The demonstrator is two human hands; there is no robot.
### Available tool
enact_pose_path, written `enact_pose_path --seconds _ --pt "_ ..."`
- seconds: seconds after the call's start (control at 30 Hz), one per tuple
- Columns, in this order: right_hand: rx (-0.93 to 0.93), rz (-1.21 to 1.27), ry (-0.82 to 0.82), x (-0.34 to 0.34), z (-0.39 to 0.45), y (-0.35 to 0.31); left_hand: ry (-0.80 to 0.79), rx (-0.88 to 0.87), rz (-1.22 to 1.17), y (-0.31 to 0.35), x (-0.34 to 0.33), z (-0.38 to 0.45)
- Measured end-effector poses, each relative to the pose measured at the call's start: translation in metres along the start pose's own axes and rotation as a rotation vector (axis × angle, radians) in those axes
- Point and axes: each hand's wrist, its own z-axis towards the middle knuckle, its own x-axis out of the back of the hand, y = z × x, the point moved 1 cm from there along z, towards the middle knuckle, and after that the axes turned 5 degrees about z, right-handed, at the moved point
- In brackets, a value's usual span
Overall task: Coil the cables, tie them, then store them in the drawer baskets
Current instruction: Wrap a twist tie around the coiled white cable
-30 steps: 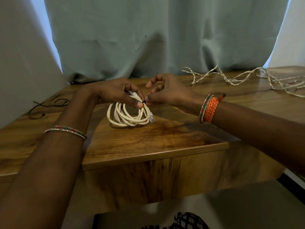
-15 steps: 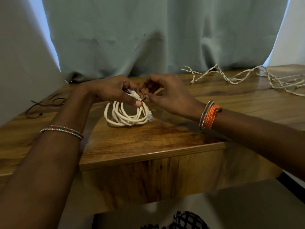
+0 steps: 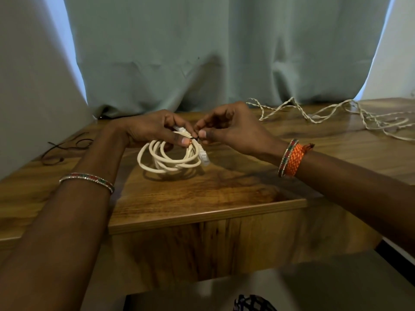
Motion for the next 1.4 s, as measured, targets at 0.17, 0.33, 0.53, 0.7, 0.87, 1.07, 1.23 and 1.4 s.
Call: enact_pose_path --seconds 0.17,0.33,0.53,0.7,0.87,1.07,1.23,1.4 --pt "0.011 0.104 -0.037 -0.005 -0.004 -0.003 -0.013 0.028 0.004 0.000 0.000 0.000" --pt "-0.003 0.078 -0.065 -0.002 -0.001 -0.006 -0.017 0.051 -0.007 0.000 -0.002 0.001" --pt "0.114 -0.247 -0.145 -0.003 -0.001 -0.014 -0.034 0.103 0.069 0.004 -0.004 -0.005" --pt "0.228 -0.377 -0.190 -0.005 -0.004 -0.014 0.001 0.140 0.110 0.008 -0.008 -0.004" --pt "0.267 -0.434 -0.206 -0.003 -0.005 -0.015 -0.008 0.143 0.106 0.011 -0.011 -0.003" --pt "0.330 -0.505 -0.249 -0.003 -0.005 -0.013 -0.022 0.105 0.093 0.006 -0.009 -0.002" --pt "0.282 -0.483 -0.309 0.000 -0.006 -0.013 -0.059 0.103 0.080 -0.001 -0.005 0.000" --pt "0.296 -0.510 -0.319 0.000 -0.008 -0.015 -0.087 0.086 0.084 -0.002 -0.006 0.001"
